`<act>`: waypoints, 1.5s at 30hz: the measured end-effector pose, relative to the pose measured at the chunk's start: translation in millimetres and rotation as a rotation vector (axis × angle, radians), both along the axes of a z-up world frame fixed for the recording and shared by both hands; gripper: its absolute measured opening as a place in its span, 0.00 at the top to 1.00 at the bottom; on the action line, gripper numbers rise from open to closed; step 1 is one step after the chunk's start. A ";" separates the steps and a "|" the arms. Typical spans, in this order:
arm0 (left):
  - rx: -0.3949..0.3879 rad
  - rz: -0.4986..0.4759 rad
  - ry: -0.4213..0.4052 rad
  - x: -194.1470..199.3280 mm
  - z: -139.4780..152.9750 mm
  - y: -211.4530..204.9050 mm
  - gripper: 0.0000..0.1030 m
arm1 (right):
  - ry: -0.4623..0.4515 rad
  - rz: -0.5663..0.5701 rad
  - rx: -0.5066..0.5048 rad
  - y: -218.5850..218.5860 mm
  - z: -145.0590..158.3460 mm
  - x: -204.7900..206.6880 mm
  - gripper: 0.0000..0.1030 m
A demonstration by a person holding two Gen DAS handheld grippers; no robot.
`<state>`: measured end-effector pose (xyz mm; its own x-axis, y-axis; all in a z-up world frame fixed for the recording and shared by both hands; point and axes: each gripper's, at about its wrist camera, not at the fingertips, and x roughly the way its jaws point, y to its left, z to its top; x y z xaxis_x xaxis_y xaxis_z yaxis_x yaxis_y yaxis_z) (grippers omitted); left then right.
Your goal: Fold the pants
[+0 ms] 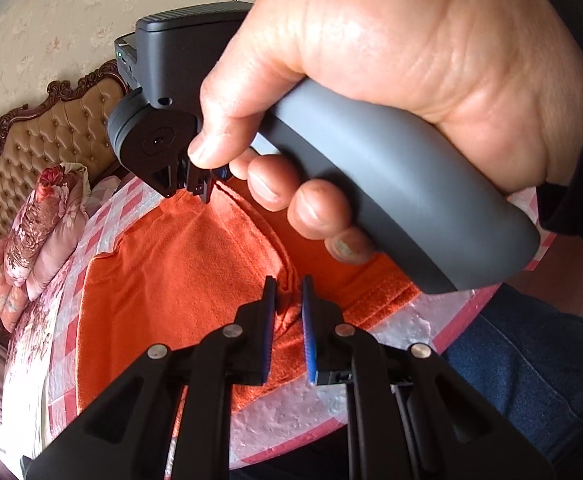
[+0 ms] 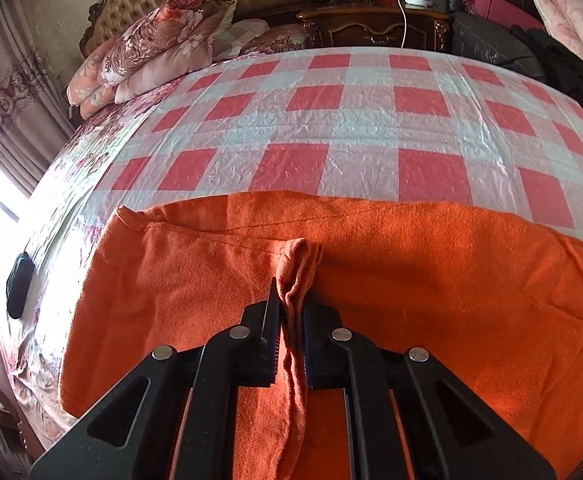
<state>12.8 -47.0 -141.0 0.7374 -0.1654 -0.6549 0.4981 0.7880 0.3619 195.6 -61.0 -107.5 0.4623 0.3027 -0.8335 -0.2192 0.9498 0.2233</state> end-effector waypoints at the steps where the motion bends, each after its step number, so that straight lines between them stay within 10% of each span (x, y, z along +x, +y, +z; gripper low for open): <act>1: -0.003 -0.003 -0.006 -1.0 0.7 -1.5 0.88 | 0.001 -0.005 0.000 -0.8 -0.6 0.4 0.93; 9: -0.031 -0.003 0.016 3.2 -2.4 -1.4 0.84 | 0.014 -0.010 -0.034 -2.7 -7.5 1.7 0.92; 12: -0.114 -0.002 0.029 -0.1 14.0 13.3 0.60 | -0.011 -0.029 -0.053 -4.0 -2.9 -2.2 0.82; 19: -0.348 0.320 0.007 -0.5 59.9 134.9 0.48 | -0.149 -0.110 -0.106 -6.7 44.0 -49.7 0.50; 22: -0.345 0.499 0.038 20.8 55.4 181.6 0.68 | -0.154 -0.027 -0.087 20.1 43.0 -66.0 0.48; 26: -0.431 0.479 0.113 44.4 42.9 204.2 0.95 | -0.117 0.015 -0.182 48.1 16.4 -70.4 0.48; 45: -0.367 0.398 0.202 70.6 2.3 199.2 0.97 | -0.069 -0.010 -0.253 31.9 -15.0 -68.1 0.24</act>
